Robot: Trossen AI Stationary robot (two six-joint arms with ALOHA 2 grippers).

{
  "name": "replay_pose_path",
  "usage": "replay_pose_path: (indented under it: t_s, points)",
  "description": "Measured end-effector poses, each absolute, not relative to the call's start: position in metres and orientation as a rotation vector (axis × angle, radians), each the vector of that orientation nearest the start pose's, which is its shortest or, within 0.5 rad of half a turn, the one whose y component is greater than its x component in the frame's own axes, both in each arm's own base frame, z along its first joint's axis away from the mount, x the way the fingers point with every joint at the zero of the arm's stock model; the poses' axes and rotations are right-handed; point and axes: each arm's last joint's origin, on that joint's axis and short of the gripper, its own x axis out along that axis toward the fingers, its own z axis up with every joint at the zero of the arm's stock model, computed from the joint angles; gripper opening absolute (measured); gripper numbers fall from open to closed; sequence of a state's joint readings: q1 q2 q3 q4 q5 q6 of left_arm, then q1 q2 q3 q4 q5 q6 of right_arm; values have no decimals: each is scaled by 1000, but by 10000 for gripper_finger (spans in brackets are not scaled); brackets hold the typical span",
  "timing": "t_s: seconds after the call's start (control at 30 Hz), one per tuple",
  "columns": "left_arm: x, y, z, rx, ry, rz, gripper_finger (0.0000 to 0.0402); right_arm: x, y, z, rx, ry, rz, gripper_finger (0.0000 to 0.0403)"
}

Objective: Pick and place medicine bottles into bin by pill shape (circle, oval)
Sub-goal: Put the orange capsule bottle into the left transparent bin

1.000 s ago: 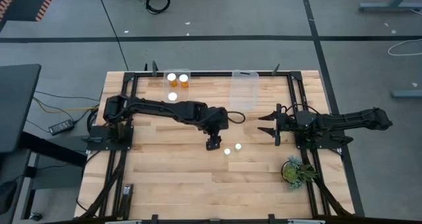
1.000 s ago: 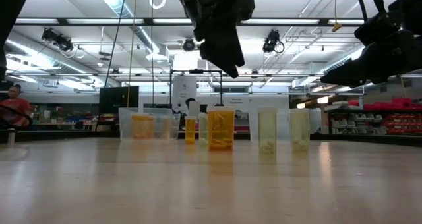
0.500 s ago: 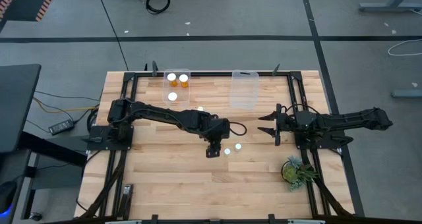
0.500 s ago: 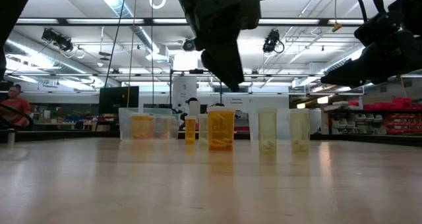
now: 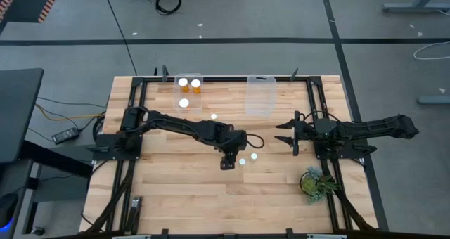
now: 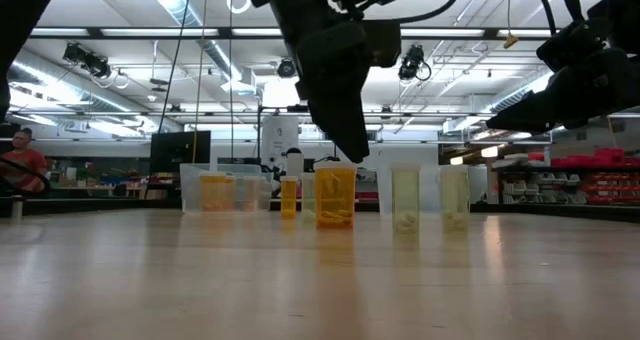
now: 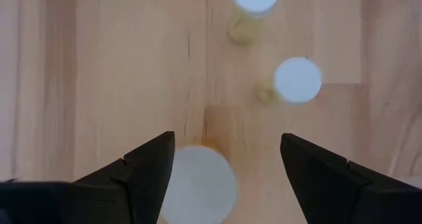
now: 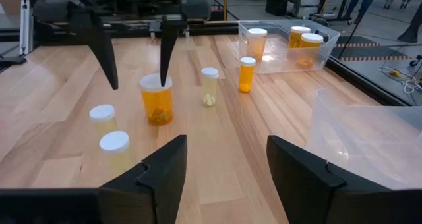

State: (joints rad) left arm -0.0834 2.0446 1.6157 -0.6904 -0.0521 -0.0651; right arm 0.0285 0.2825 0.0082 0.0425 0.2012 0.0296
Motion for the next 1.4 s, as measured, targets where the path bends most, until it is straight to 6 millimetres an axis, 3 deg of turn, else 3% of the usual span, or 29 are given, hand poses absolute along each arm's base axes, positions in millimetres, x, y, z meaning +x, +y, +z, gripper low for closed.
replay_pose_path:
  t_s: [0.77, 1.17, 1.4]
  points:
    - [428, -33, 204, 107, 1132, -4, 288, 112, -3, 146, 3, 228, -175, 216]
    - [426, -32, 203, 112, 1152, 4, 368, 112, -3, 146, 3, 228, -175, 216]
    - [426, -32, 203, 113, 1155, 5, 371, 112, -3, 146, 3, 228, -175, 216]
